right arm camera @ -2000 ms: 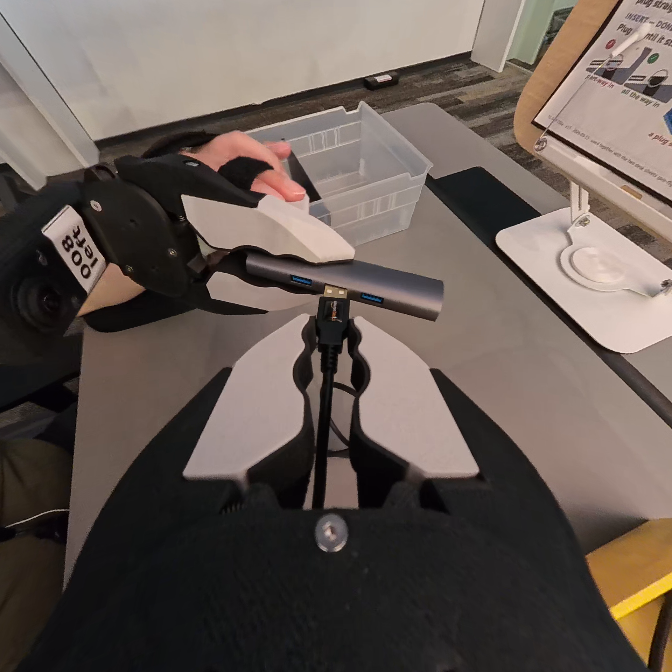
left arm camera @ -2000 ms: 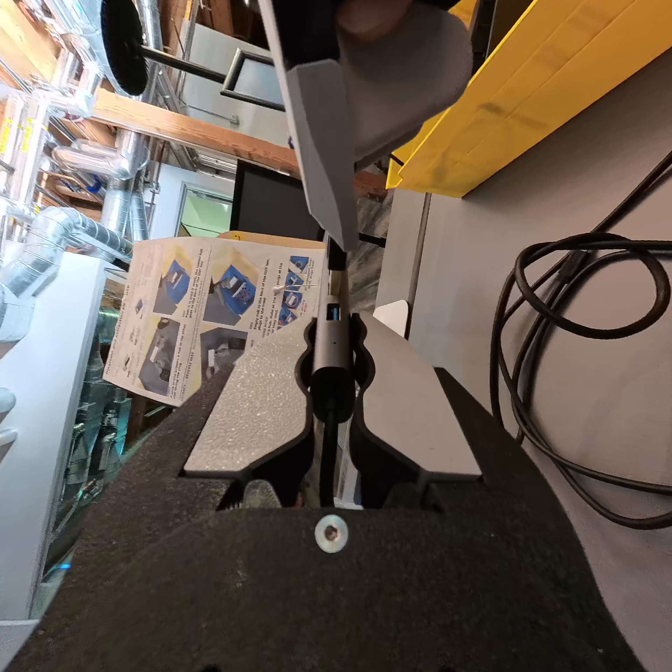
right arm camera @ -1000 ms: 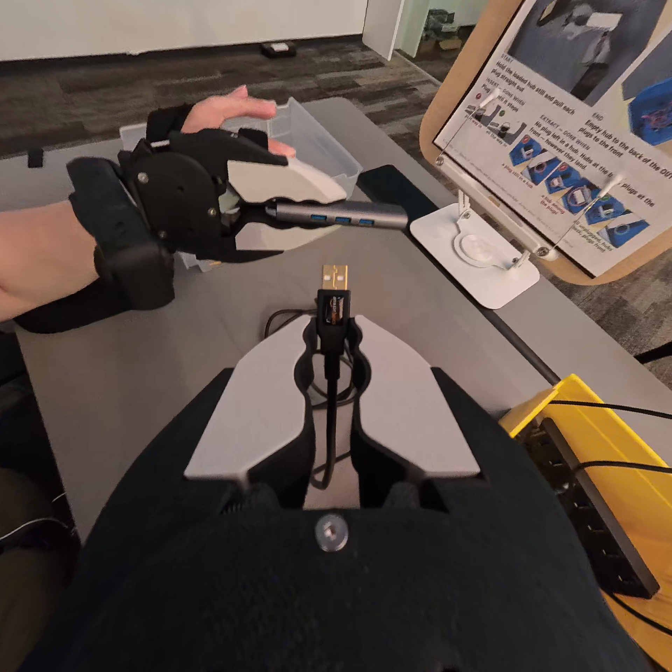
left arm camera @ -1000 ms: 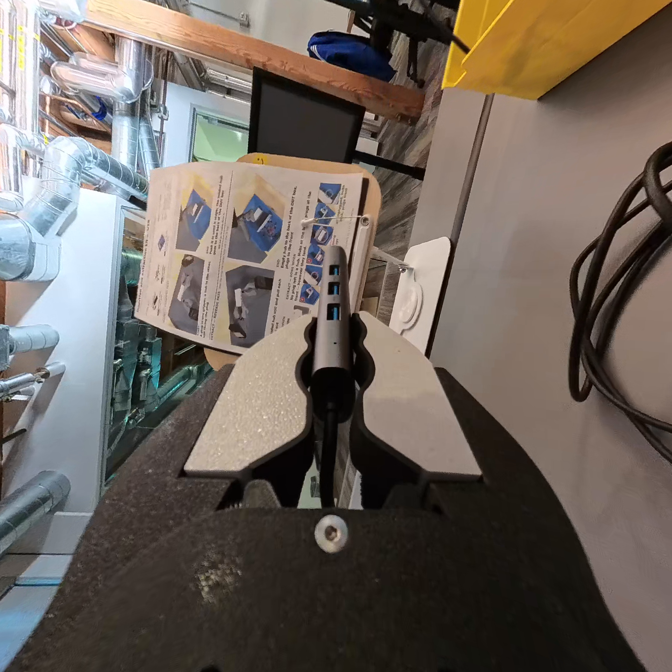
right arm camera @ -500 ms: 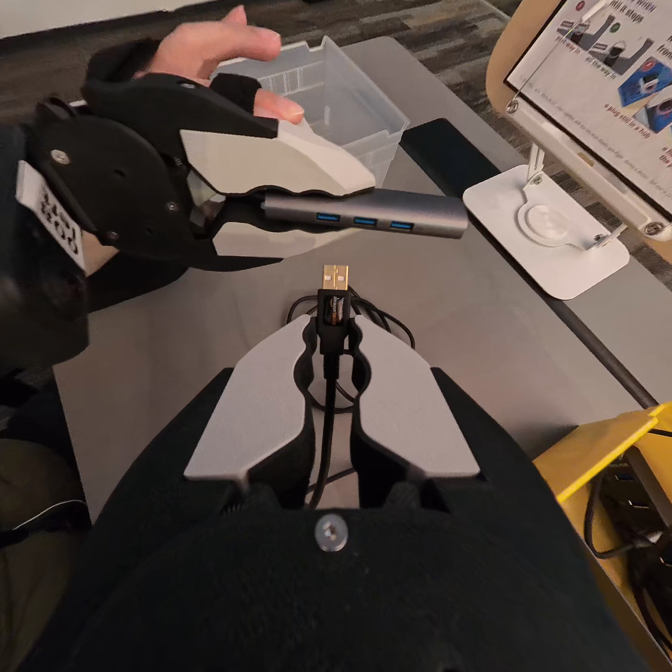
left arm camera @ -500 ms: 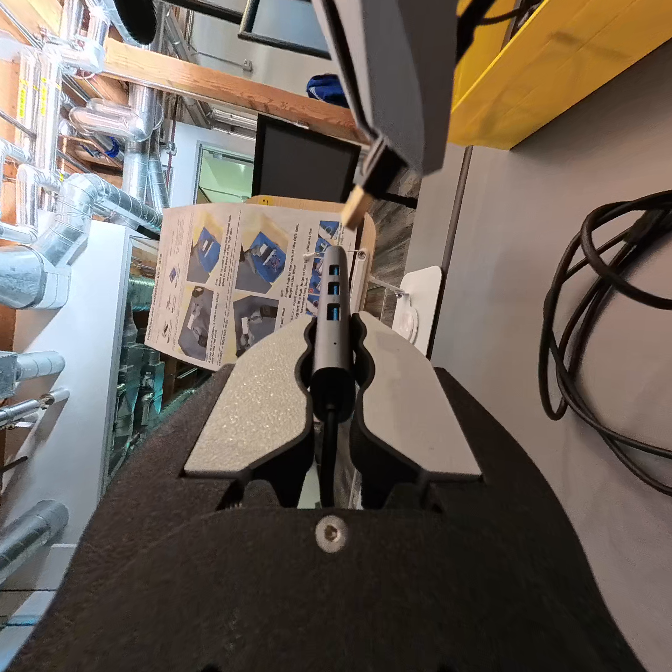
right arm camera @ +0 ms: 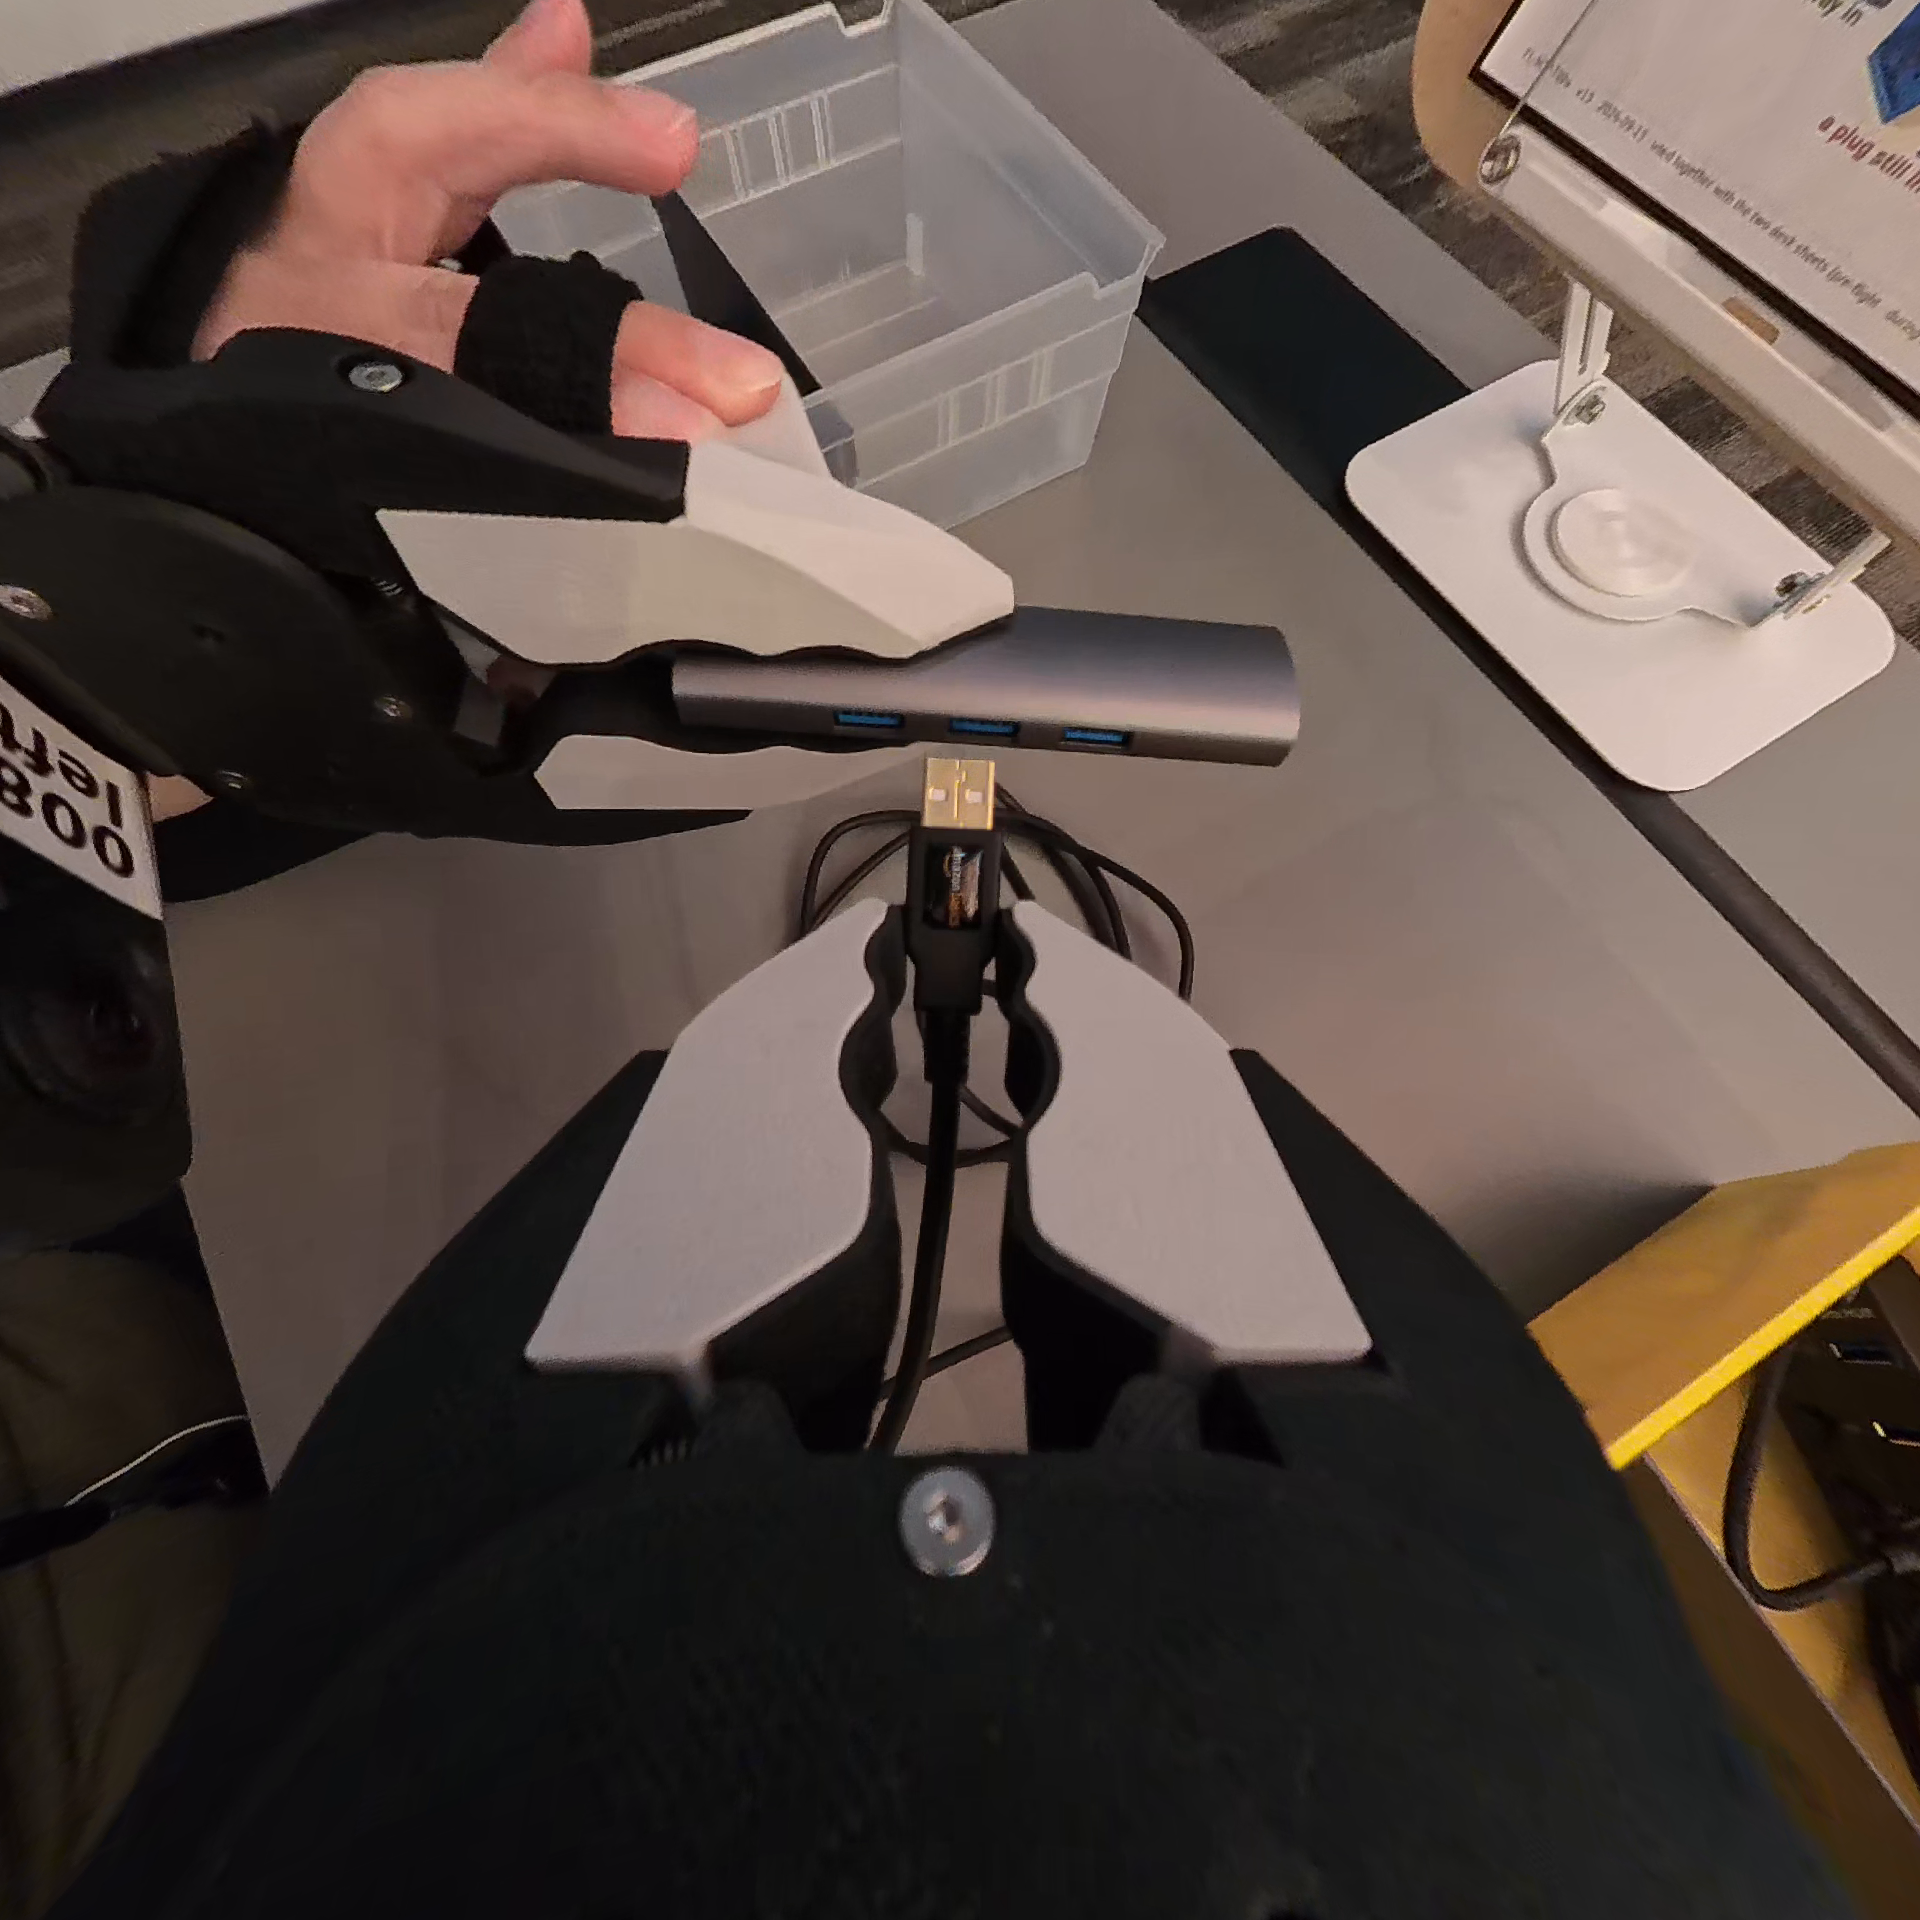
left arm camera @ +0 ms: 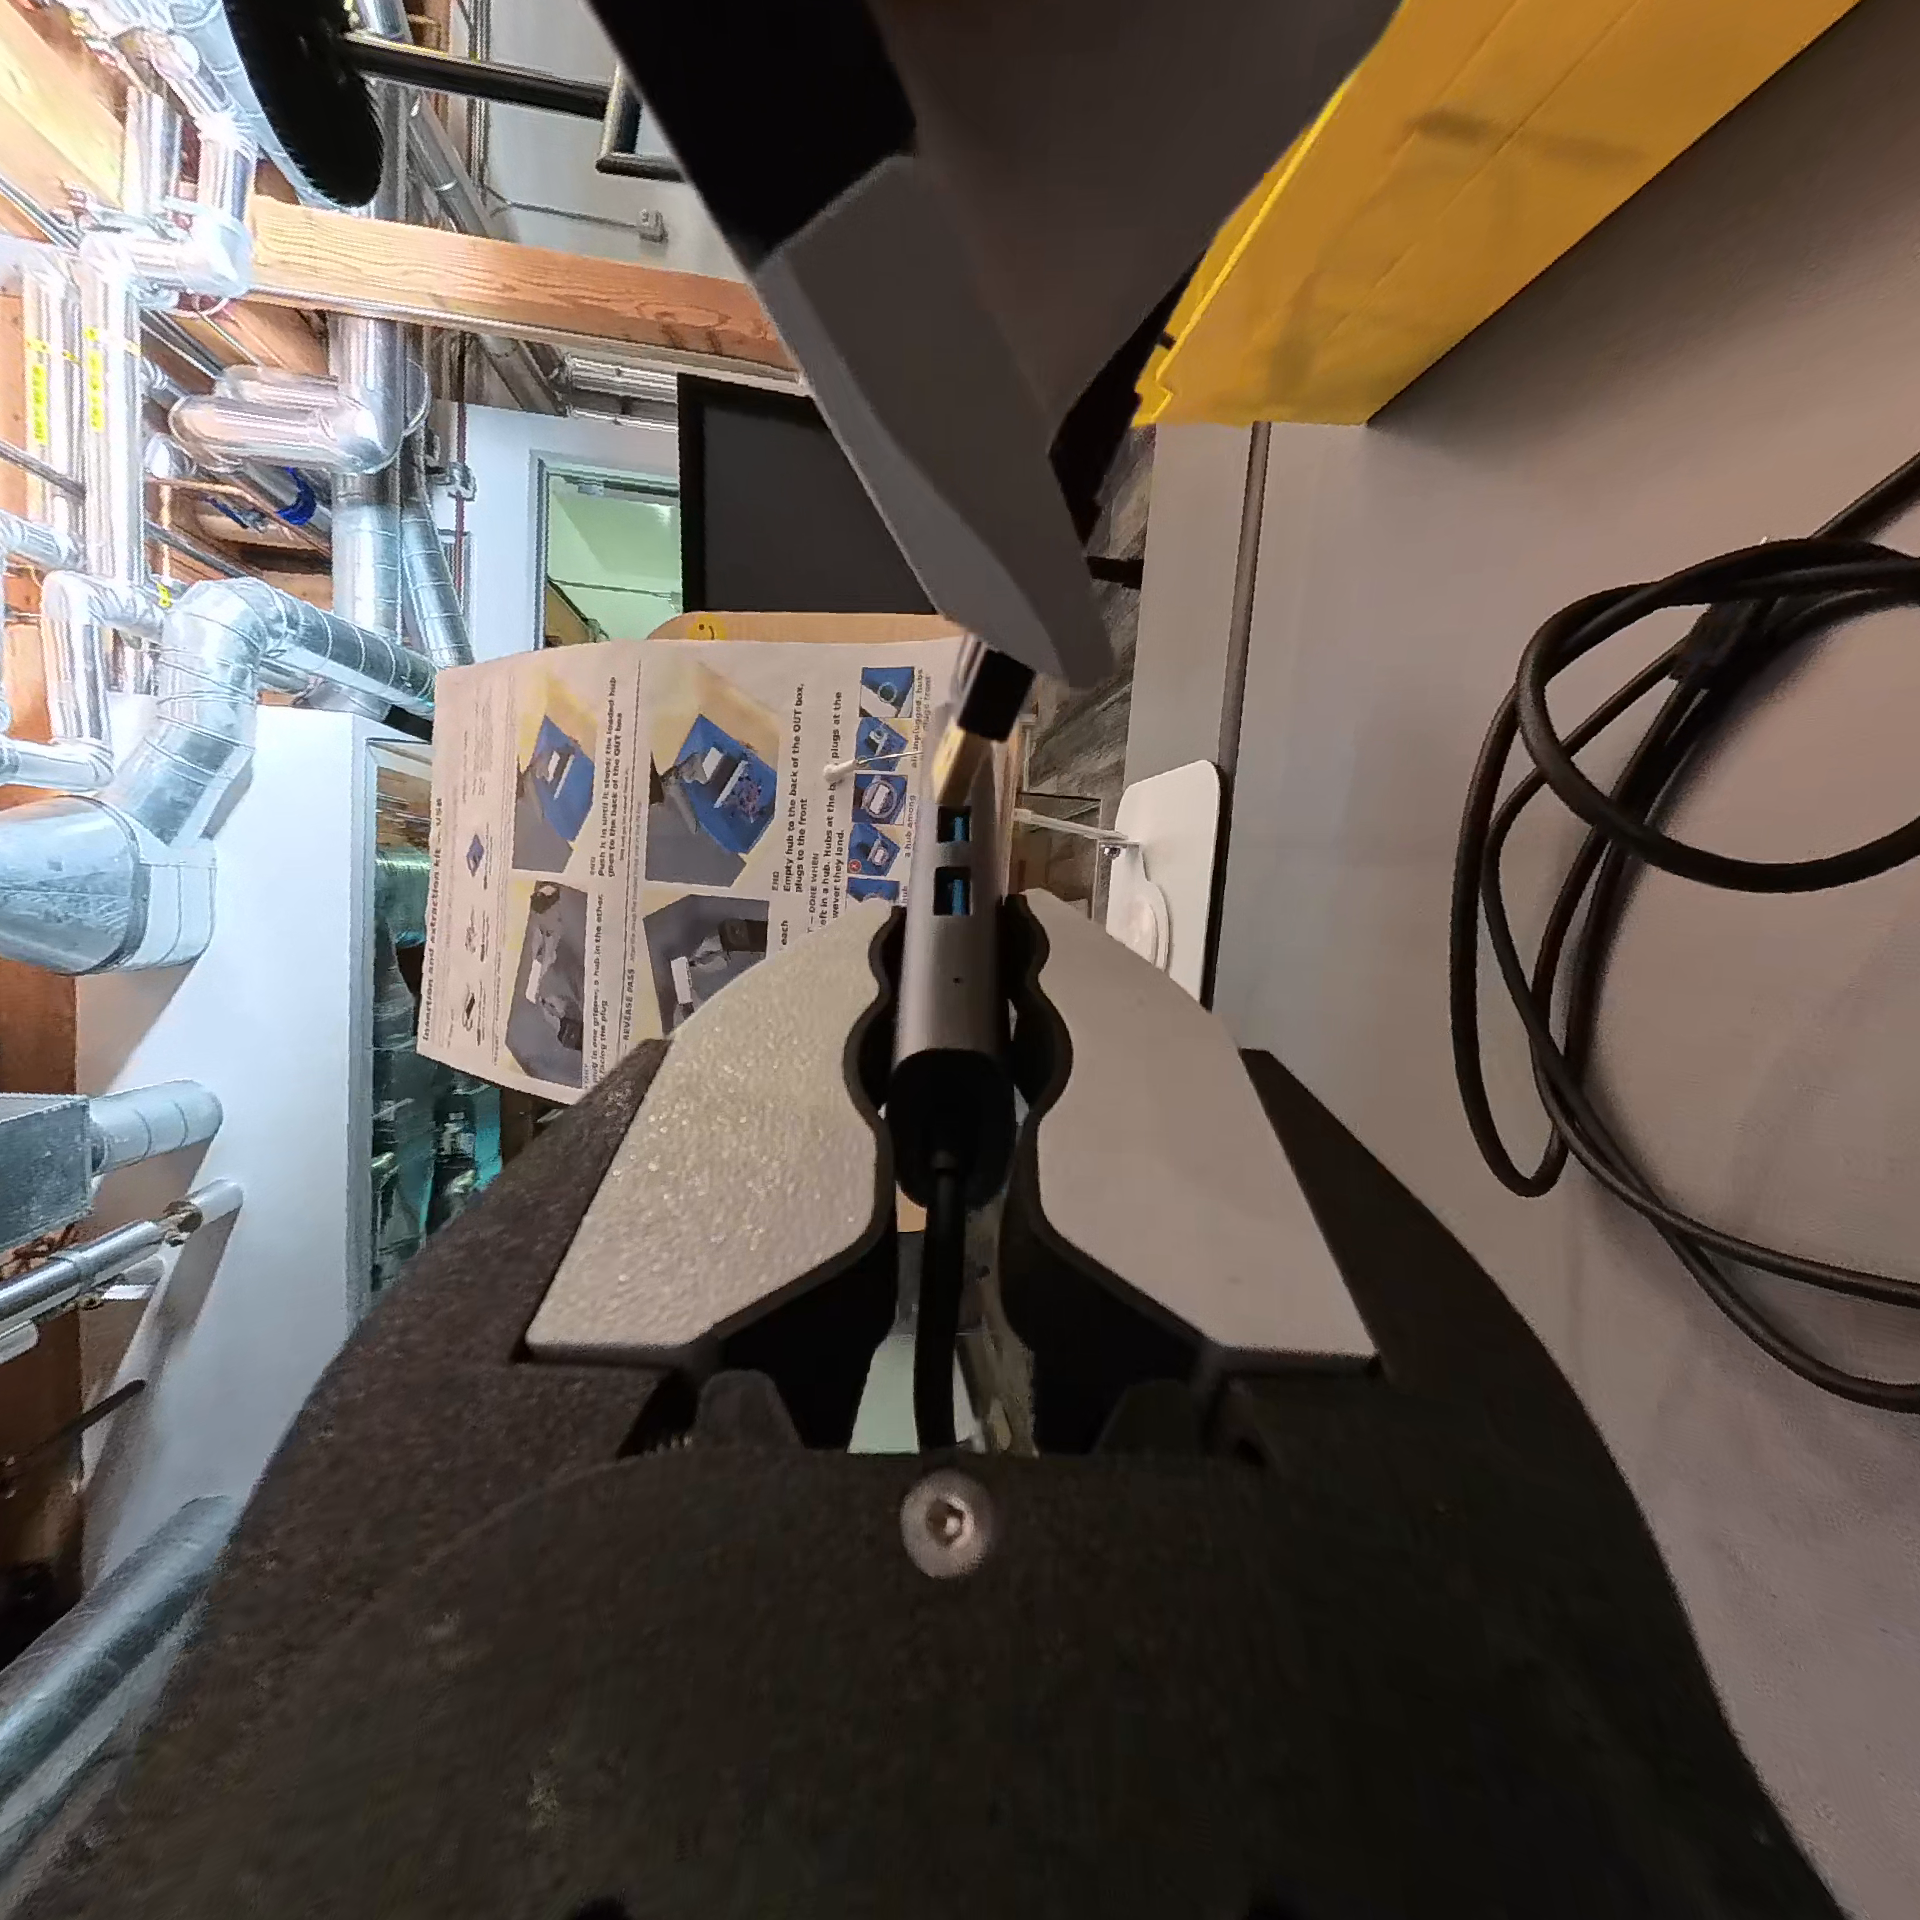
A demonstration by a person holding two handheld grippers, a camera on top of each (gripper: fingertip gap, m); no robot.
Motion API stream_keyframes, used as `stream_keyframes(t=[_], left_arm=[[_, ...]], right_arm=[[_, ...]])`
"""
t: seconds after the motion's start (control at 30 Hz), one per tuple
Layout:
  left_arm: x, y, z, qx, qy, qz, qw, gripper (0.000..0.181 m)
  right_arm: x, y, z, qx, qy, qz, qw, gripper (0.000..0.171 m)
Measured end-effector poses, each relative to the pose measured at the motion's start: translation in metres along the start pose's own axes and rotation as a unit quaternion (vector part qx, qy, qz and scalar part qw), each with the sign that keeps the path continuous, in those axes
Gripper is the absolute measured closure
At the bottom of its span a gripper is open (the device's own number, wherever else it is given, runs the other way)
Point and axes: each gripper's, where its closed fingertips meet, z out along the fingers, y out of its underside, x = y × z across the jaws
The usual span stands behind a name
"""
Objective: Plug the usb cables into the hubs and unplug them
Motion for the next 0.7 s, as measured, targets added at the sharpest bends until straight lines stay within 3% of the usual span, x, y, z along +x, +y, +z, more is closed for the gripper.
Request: stream_keyframes(t=[0.7], left_arm=[[0.0018,-0.0055,-0.0006,0.003,-0.015,0.030,0.999,0.163]], right_arm=[[0.0026,0.0030,0.0033,-0.006,-0.003,0.002,1.000,0.154]])
